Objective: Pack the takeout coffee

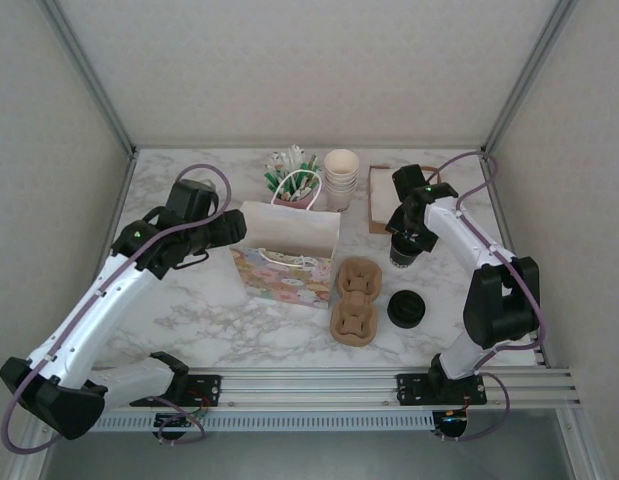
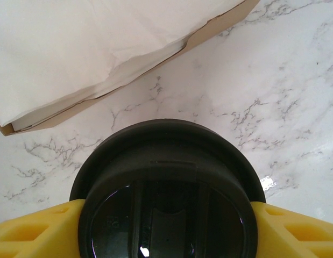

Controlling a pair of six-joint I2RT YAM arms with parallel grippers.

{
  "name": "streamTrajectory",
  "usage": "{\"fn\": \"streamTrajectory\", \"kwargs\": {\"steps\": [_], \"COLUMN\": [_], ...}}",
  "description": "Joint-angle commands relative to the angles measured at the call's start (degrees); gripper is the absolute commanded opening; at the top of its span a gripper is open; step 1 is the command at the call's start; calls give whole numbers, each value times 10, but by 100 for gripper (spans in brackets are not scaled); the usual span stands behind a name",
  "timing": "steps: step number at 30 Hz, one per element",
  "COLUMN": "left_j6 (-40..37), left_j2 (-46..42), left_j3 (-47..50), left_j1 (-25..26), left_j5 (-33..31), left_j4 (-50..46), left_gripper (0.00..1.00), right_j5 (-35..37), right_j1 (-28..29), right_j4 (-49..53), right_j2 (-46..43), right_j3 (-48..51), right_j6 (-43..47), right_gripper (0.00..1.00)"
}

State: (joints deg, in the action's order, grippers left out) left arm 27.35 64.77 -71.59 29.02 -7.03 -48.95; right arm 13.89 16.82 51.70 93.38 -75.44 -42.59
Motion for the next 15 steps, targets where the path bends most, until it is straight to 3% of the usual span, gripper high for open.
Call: {"fn": "streamTrajectory", "kwargs": {"steps": [1, 15], "left_j6": [-13, -20], "left_j2": [-16, -33], "left_j3": [-15, -22], "left_j1": [-9, -58], "left_j5": [-21, 29], "left_j4": [-4, 8], "left_gripper": [77, 79], "right_j5": [-10, -63], "right_j1": [3, 2], "right_j4": [7, -18], "right_j2": [16, -119], "right_j3": [1, 3], "right_j6": [15, 198], "right_gripper": [69, 70]}}
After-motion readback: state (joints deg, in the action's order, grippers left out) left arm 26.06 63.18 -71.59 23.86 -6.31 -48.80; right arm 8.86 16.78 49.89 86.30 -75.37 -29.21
